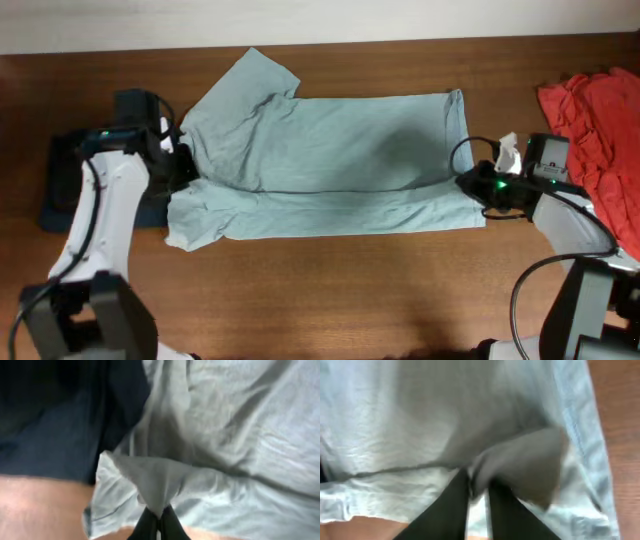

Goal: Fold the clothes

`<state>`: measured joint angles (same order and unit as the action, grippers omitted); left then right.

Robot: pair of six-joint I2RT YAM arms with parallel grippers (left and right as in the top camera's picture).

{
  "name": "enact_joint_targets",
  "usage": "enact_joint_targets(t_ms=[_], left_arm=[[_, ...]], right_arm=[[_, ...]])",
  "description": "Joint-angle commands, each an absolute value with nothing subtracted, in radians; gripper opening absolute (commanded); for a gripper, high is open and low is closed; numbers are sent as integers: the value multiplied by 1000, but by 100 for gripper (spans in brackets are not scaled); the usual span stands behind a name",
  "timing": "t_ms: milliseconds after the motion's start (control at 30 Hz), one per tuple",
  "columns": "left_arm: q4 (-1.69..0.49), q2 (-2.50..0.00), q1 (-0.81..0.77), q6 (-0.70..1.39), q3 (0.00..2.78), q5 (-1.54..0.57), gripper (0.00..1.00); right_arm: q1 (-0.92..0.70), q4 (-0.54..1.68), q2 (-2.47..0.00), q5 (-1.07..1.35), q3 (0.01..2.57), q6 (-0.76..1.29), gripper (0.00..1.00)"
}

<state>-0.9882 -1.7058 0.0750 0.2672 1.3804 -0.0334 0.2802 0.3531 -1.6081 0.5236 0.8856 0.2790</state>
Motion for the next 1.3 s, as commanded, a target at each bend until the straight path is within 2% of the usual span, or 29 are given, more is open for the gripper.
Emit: enact_joint_targets(t_ms=[0, 33, 133, 167, 233, 333, 467, 533, 667, 833, 933, 1000, 1133, 1267], left_arm=[[-957, -1713, 66, 192, 1400, -37, 8], [-966, -1710, 68, 174, 1423, -37, 12], [-1031, -1701, 71, 138, 1515, -29, 21], [-1087, -1695, 71, 115, 1603, -10, 25], [-1139, -1695, 71, 113, 1703, 35, 30], [-1145, -1695, 70, 82, 1815, 49, 37], [-1079, -1695, 65, 43, 1868, 25, 39], [-1029, -1712, 65, -3, 1868, -46, 39], [-944, -1800, 65, -84, 1868, -177, 40], [-788, -2010, 54, -89, 1908, -373, 43], [-674, -2233, 23, -88, 2030, -468, 52], [-556, -2352, -6, -83, 2072, -468, 56], [-448, -2468, -50, -68, 2083, -455, 57], [-426, -2543, -95, -65, 2083, -284, 57]], right_arm=[[278, 328, -1610, 546, 906, 273, 24], [285, 339, -1608, 551, 917, 273, 30], [304, 408, -1584, 554, 962, 273, 39], [315, 458, -1560, 553, 1000, 268, 47], [318, 522, -1532, 545, 1060, 265, 49], [315, 636, -1511, 545, 1178, 265, 50], [290, 776, -1512, 503, 1356, 230, 51], [263, 810, -1515, 446, 1415, 216, 55], [219, 795, -1549, 395, 1454, 217, 57], [209, 709, -1645, 391, 1454, 218, 66], [208, 694, -1691, 392, 1454, 218, 66], [208, 702, -1702, 391, 1453, 217, 66], [208, 733, -1704, 390, 1453, 217, 66], [208, 797, -1704, 387, 1453, 215, 65]])
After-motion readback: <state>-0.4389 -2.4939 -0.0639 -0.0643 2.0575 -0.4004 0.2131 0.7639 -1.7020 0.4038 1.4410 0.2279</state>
